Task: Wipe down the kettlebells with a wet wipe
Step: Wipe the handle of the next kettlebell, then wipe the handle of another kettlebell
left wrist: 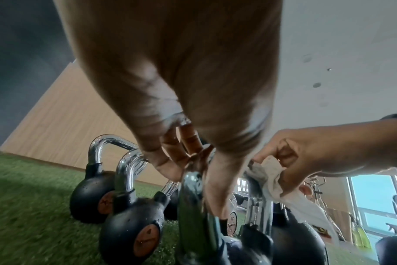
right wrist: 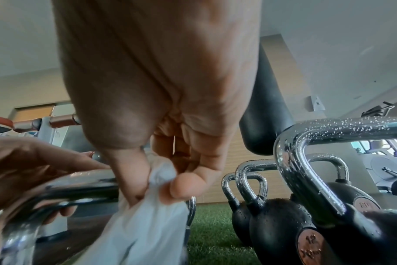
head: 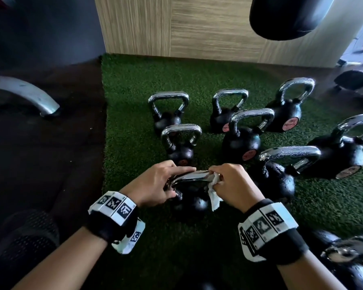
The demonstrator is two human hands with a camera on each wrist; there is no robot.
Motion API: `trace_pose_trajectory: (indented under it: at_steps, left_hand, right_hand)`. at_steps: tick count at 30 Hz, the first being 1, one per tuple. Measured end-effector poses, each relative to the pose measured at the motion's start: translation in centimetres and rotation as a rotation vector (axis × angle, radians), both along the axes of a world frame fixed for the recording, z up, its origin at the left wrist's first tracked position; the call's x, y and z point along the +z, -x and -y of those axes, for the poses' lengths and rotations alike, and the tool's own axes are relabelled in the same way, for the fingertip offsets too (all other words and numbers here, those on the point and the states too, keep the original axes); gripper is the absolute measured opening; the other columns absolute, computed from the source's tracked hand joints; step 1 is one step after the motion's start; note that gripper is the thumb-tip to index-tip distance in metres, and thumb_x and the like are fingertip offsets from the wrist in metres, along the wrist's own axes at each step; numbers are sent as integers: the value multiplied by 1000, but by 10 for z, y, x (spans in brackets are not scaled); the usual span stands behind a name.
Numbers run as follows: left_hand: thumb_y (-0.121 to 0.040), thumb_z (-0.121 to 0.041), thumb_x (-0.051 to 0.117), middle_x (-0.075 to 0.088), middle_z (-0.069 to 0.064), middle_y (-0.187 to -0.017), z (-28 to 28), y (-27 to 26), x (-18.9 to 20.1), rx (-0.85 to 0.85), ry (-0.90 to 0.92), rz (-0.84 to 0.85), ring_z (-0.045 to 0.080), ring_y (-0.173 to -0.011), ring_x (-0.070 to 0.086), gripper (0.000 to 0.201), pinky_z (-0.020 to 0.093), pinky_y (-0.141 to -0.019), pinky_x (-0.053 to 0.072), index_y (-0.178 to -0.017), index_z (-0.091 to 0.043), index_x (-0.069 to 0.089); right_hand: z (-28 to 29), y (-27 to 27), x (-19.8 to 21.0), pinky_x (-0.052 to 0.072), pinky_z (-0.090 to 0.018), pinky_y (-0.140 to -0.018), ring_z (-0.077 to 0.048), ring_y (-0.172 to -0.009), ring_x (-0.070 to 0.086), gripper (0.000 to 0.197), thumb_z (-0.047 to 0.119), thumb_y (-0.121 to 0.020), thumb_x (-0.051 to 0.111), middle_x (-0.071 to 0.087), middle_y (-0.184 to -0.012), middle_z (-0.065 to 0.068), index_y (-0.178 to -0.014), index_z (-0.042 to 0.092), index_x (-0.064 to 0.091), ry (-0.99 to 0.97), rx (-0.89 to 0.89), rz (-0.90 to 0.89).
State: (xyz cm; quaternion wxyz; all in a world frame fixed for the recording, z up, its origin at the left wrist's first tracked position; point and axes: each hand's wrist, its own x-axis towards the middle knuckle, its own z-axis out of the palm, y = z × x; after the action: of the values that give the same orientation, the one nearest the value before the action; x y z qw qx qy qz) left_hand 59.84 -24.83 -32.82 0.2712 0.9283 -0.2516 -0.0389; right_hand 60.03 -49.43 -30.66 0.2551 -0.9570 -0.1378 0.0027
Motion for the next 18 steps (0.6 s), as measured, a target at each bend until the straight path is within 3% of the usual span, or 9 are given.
trace_pose_trajectory:
  at_steps: [2,4,5,6,8,10,12,15,18]
  left_hand:
    - [-79,-35,84,51,-14,-116,-6,1,-5,-30,70,-13,3,-109,55,84,23,-98,48,-147,-54,39]
    - [-72,-60,82,52,-23,-123,-17,0,-7,-48,189,-109,0,-115,55,83,21,-96,47,-144,-57,41]
    - [-73,-69,76,54,-26,-125,-24,-3,-8,-19,269,-169,-1,-116,57,77,22,-94,48,-142,-59,42]
    - [-76,-73,70,56,-28,-125,-32,-10,-11,31,346,-217,-1,-114,60,68,24,-93,50,-138,-60,47]
    - [-85,-65,65,63,-24,-120,-44,-33,-20,182,421,-239,0,-106,65,45,29,-93,53,-129,-54,58]
    - [-88,-42,76,68,-14,-117,-52,-65,-33,365,378,-198,5,-97,68,38,30,-92,55,-124,-42,62]
    - [-78,-31,86,63,-6,-128,-55,-95,-48,489,305,-241,12,-103,67,64,29,-93,53,-134,-34,55]
    - [-64,-47,92,48,-8,-144,-49,-135,-70,512,307,-403,17,-131,52,105,36,-108,45,-151,-33,35]
    - [-55,-60,92,45,-5,-153,-37,-163,-87,473,316,-450,16,-141,42,114,33,-115,35,-151,-33,37]
  right_hand:
    - [7,-3,7,49,-15,-67,-14,-79,63,23,8,-77,69,68,-84,5,-93,23,77,-4,20,-27]
    - [18,-9,21,44,-5,-66,-2,-76,62,29,12,-76,75,69,-84,15,-97,31,79,-76,-2,-35]
    - [23,-14,29,45,-6,-67,-1,-76,64,28,14,-75,77,71,-84,16,-94,34,78,-126,-21,-25]
    - [26,-19,38,49,-13,-71,-2,-79,67,24,17,-75,79,74,-83,16,-90,36,78,-182,-37,-22]
    - [25,-33,55,54,-29,-74,-6,-79,69,19,20,-77,80,76,-83,11,-90,34,79,-286,-40,-47]
    - [16,-55,67,51,-29,-70,-4,-73,66,17,17,-79,80,76,-80,9,-90,31,80,-303,17,-69]
    - [0,-81,78,50,-26,-69,0,-72,65,19,13,-79,79,76,-82,10,-90,29,80,-241,67,-75]
    - [-24,-119,83,53,-25,-73,-3,-78,68,25,14,-77,78,76,-87,9,-94,32,79,-149,107,-46]
    - [-40,-142,76,58,-30,-80,-6,-82,69,29,18,-75,81,73,-87,10,-99,34,77,-134,97,-13]
